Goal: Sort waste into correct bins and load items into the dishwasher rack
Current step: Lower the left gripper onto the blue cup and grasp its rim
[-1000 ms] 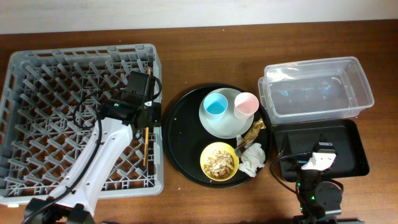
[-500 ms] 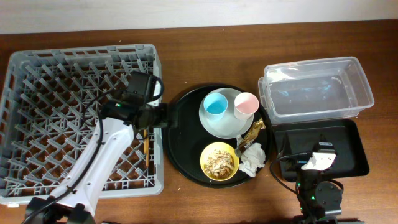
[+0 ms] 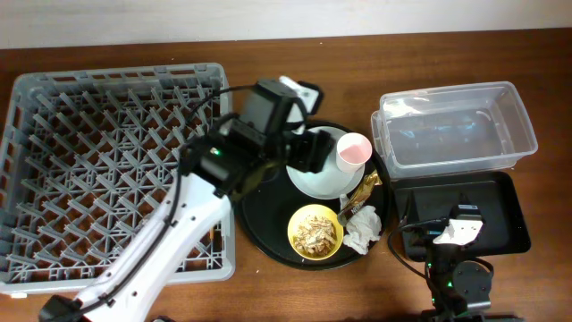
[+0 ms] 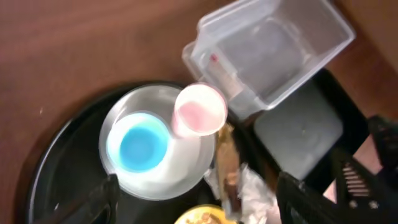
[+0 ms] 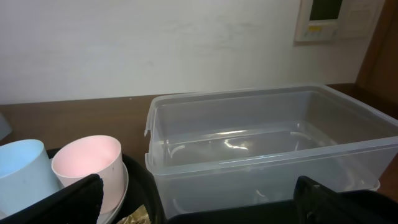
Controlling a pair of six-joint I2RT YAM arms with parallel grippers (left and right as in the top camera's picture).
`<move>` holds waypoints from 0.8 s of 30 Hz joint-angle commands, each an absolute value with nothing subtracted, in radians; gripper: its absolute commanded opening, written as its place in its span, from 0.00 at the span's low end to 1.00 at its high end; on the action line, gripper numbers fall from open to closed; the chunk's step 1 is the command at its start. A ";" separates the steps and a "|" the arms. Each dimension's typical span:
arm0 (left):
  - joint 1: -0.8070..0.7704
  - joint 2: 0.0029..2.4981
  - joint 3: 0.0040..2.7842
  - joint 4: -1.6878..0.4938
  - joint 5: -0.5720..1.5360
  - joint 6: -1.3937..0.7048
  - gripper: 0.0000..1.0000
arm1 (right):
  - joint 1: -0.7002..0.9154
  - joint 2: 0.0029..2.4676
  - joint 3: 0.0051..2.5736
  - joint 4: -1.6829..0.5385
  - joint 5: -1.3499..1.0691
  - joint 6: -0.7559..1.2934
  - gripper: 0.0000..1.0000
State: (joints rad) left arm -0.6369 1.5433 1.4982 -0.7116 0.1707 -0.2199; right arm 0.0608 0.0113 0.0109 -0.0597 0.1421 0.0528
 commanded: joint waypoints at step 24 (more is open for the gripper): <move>-0.738 1.756 1.504 -0.806 0.002 -0.207 0.71 | 0.065 0.006 0.006 -0.065 0.158 0.057 0.98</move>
State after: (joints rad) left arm -0.7338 1.7504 1.4979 -0.7910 0.0174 -0.2195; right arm 0.0608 0.0113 0.0109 -0.0597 0.1421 0.0528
